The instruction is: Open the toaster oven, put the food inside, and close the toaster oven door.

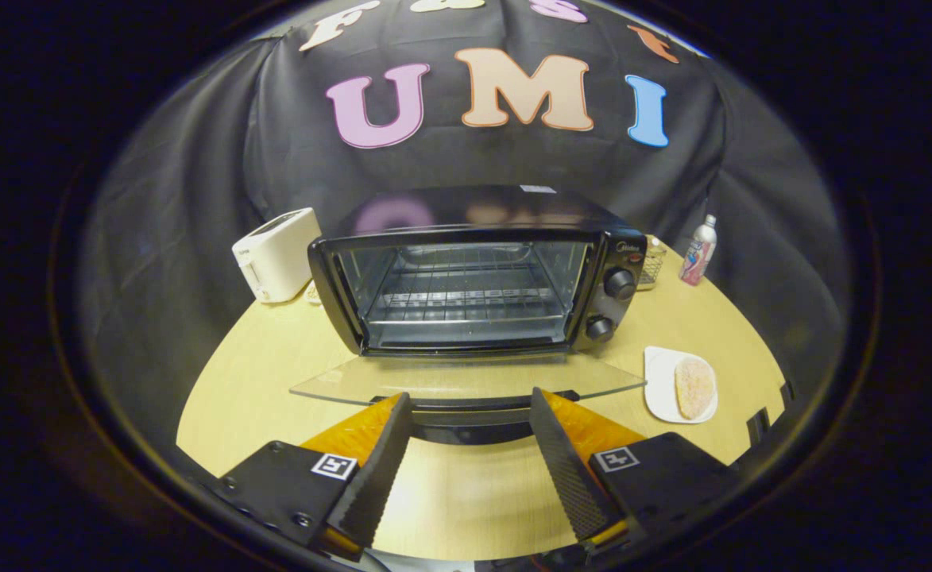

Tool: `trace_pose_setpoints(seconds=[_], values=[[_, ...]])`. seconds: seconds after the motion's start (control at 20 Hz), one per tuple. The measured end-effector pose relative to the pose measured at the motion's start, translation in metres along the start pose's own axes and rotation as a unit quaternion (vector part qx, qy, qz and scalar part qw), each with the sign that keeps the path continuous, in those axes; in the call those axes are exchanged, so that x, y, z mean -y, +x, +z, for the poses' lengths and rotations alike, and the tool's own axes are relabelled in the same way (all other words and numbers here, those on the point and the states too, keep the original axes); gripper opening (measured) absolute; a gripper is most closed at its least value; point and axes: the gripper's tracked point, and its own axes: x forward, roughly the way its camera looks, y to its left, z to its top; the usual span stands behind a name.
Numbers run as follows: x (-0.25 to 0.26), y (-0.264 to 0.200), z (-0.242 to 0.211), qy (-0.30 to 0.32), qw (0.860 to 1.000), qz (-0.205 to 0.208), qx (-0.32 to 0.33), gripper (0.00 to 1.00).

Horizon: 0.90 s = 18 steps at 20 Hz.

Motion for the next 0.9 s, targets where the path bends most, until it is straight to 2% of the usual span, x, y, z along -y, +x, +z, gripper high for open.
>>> trace_pose_setpoints(seconds=[0.25,0.5,0.9], values=[[0.001,0.0,-0.025,0.002,1.0,0.001,-0.025,0.92],[0.0,0.001,-0.071,-0.011,0.997,-0.003,-0.075,0.92],[0.002,0.02,-0.113,-0.022,0.992,-0.003,-0.127,0.91]])
